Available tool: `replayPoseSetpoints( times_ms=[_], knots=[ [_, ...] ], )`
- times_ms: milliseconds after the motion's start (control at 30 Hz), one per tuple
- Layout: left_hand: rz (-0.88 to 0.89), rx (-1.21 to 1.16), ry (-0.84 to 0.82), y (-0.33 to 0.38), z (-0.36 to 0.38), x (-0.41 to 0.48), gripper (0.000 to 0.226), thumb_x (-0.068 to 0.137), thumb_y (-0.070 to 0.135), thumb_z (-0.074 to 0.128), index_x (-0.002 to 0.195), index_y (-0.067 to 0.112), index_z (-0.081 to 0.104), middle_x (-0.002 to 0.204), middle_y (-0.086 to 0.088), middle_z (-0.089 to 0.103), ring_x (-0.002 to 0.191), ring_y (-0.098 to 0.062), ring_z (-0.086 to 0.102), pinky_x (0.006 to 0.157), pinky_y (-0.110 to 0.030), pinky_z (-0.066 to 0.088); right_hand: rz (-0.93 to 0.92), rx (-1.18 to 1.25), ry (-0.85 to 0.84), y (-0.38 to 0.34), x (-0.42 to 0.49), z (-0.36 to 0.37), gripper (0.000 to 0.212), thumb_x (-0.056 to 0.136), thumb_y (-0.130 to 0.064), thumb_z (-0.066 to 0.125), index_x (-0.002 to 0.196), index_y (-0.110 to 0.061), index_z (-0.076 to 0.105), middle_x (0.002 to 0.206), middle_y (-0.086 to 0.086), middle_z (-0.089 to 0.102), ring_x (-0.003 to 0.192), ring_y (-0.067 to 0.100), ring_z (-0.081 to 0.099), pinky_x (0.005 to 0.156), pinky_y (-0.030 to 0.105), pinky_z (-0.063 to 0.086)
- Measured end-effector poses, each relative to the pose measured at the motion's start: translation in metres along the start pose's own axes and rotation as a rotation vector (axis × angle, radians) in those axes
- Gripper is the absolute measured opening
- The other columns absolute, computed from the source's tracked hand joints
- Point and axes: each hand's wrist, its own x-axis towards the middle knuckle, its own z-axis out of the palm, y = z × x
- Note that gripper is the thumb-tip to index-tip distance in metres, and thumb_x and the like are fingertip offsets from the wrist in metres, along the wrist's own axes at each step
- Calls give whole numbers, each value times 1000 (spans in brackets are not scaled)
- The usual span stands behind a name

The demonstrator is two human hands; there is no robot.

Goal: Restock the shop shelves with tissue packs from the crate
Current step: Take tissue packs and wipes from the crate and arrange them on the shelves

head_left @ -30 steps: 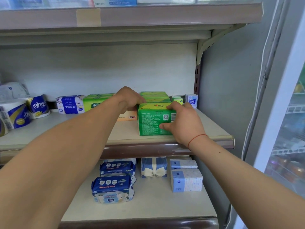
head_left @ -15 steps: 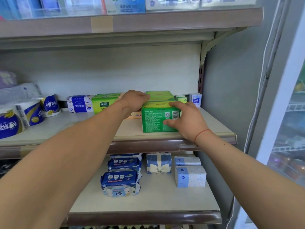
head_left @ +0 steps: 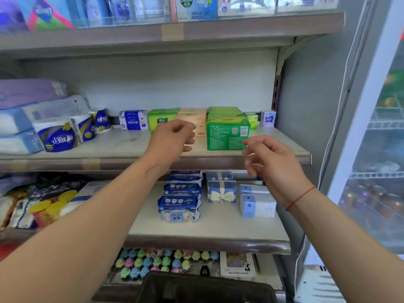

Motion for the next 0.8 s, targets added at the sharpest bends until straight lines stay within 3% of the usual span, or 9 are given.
replayPoseSetpoints(
  times_ms=[467,633,800],
  knots=[
    [-307,-65,-55,-144,-21,-200,15,101,26,63,99,18,76,83,-1,76,74,-13,68,68,-28,59,412,-51,-161,135,-149,-4,15,101,-11,58,99,-5,72,82,11,66,59,18,53,44,25,39],
    [-403,60,-114,-209,-14,-233,13,100,32,62,96,28,74,84,6,76,79,-9,71,69,-25,58,510,-104,-190,175,-163,1,18,101,-9,56,94,-8,72,76,5,68,56,13,54,48,25,38],
    [-518,135,-161,-260,-8,-268,14,100,33,63,94,26,73,89,0,76,83,-17,72,73,-32,61,641,-183,-230,214,-185,6,14,98,-13,62,101,-4,72,80,8,67,59,15,56,50,27,41]
  ],
)
